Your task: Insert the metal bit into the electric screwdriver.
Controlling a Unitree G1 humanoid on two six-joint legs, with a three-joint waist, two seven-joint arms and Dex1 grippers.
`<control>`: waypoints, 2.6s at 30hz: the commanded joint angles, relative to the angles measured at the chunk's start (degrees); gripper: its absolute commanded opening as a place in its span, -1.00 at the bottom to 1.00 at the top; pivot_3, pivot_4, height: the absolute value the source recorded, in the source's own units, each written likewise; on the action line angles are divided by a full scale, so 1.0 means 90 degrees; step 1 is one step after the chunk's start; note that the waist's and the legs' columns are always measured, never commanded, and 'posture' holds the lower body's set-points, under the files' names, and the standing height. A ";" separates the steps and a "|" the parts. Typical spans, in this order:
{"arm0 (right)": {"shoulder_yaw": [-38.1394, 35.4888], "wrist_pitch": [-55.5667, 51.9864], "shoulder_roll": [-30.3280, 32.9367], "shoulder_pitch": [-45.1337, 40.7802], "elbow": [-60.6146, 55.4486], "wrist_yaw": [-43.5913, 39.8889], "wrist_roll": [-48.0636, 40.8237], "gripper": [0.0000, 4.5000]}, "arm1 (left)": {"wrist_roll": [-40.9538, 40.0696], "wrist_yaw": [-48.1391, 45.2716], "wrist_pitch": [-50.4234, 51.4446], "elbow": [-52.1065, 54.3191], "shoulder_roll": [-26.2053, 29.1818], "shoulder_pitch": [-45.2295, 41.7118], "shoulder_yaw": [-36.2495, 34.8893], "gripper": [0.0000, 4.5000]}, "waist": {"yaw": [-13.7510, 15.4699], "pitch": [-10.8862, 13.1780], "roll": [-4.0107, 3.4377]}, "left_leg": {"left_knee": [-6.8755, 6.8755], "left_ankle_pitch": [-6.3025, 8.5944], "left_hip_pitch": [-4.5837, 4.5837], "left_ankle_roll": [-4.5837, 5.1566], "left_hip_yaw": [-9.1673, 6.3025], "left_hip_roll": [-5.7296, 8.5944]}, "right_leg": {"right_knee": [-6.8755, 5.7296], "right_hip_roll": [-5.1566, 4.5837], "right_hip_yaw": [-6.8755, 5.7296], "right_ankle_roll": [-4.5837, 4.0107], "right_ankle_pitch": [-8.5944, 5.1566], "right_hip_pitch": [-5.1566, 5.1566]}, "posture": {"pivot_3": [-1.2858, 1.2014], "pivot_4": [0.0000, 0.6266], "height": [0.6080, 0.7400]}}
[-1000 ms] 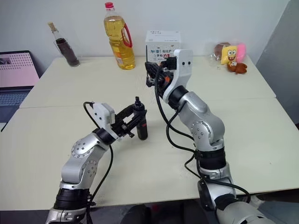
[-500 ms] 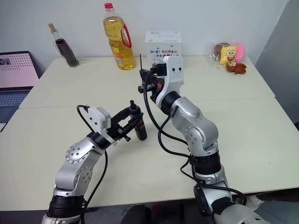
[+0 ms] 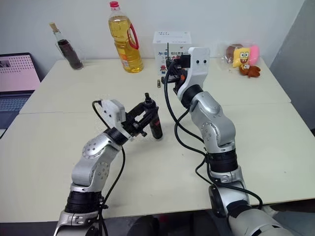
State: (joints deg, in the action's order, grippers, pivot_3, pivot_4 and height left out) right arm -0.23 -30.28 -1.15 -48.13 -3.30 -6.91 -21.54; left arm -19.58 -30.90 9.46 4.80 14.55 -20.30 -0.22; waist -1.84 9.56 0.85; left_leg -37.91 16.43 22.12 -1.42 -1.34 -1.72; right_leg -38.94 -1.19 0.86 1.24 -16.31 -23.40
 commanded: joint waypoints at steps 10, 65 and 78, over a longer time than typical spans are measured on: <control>0.0542 -0.0035 -0.0597 0.0373 -0.0894 0.0231 0.0147 -0.99 | 0.0309 0.0052 -0.0620 -0.0284 -0.0014 0.0403 0.0047 -0.26 | 0.0001 -0.0001 0.0000 | -0.0001 0.0000 -0.0012 0.0000 0.0002 -0.0005 | -0.0006 -0.0003 0.0003 0.0000 0.0000 0.0007 | 0.03 -0.52 1.00; 0.0836 -0.0466 -0.0802 0.0602 -0.1167 0.0268 0.0483 -0.99 | 0.0531 0.0451 -0.0361 -0.0737 0.0115 -0.0035 0.0111 -0.26 | -0.0022 -0.0003 0.0002 | -0.0001 0.0000 -0.0026 0.0000 0.0000 -0.0001 | -0.0009 0.0005 0.0002 -0.0001 0.0001 0.0013 | 0.03 -0.52 1.00; 0.0802 -0.0419 -0.0778 0.0607 -0.1222 0.0320 0.0517 -0.99 | 0.0514 0.0403 -0.0362 -0.0696 0.0139 0.0018 0.0120 -0.26 | -0.0022 -0.0003 0.0002 | -0.0001 0.0000 -0.0026 0.0000 0.0000 -0.0001 | -0.0008 0.0005 0.0002 -0.0001 0.0001 0.0013 | 0.03 -0.52 1.00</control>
State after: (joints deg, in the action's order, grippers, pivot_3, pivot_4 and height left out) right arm 7.81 -35.14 -7.35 -42.28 -12.73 -4.44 -16.95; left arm -17.17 -28.13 4.83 0.41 14.19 -21.78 1.84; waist -2.04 9.53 0.86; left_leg -37.92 16.43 21.89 -1.42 -1.33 -1.73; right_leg -39.02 -1.14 0.88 1.23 -16.30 -23.28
